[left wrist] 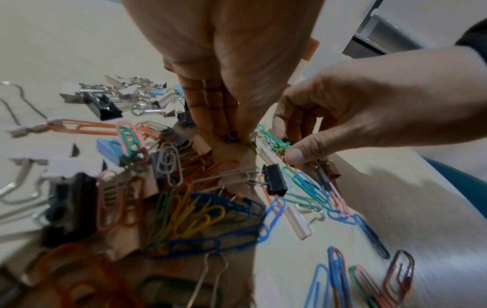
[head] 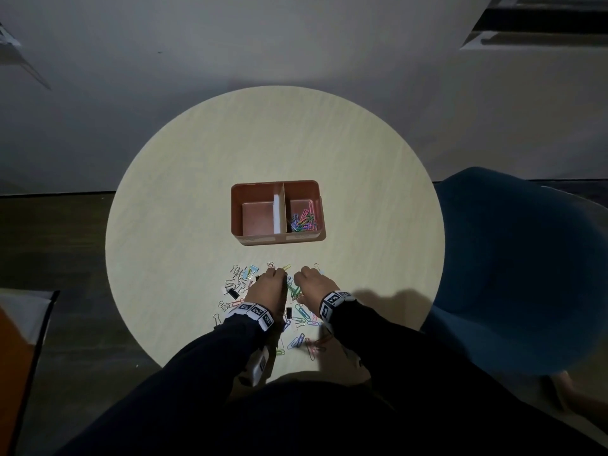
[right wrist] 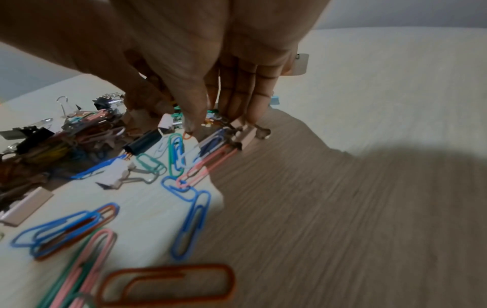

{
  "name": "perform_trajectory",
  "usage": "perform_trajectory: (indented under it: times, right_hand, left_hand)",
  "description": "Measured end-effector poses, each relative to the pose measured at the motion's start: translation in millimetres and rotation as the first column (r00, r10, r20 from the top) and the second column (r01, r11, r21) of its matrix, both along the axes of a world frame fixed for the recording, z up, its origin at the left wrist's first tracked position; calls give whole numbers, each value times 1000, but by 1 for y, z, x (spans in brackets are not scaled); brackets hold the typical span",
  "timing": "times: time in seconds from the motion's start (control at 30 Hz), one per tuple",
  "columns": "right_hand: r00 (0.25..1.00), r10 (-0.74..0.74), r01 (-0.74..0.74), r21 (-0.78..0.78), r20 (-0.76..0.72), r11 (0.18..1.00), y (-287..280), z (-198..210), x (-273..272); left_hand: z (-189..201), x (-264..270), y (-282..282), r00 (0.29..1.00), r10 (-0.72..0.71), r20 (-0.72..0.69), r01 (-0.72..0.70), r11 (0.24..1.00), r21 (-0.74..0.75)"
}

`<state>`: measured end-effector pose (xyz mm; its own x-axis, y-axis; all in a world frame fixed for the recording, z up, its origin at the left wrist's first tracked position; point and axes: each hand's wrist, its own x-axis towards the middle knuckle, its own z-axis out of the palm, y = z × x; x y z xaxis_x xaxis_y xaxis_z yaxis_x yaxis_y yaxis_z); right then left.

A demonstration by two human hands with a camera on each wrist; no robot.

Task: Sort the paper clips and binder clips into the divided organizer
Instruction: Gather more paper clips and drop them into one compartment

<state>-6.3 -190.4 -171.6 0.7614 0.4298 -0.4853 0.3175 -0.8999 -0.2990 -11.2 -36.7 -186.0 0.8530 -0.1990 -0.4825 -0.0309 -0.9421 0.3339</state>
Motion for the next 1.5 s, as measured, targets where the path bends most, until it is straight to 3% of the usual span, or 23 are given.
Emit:
perform_trajectory:
  times: [0.33,0.5,0.6,0.7,0.93,1.07,1.27,1.4,1.5]
  right_hand:
    - [998,-58,58,56,-12,997,-10,-6,-8]
    - [971,-174,201,163,-165,966,-16,0,-12]
    - [945,-244,289,207,-217,935,-22,3,-15]
    - [937,-272,322,237,-219,917,-29,3,-17]
    - [861,-420,487,229,-286,843,-34,1,-27]
    - [818,-473,558,251,-328,791,-36,2,-33]
    - [760,-548,638,238,-350,733,-41,2,-39]
    - [720,-599,686,229,-350,691,-45,-5,-42]
    - [731,-602,680,273,-321,681,-47,-4,-44]
  left_hand:
    - [2,-1,15,999,7,35,-3,995,-95]
    - [18,-5,24,997,51,-49,-60,974,-218]
    - [21,-9,30,988,129,-80,-148,935,-323]
    - [21,-13,33,962,232,-144,-272,848,-454]
    - [28,-15,23,889,391,-238,-458,754,-472]
    - [33,-11,17,940,291,-176,-337,868,-365]
    - [18,-15,7,958,189,-215,-243,935,-259]
    - [14,-20,-5,965,-184,-185,154,974,-164]
    - [7,-22,-14,934,-319,-161,310,948,-76]
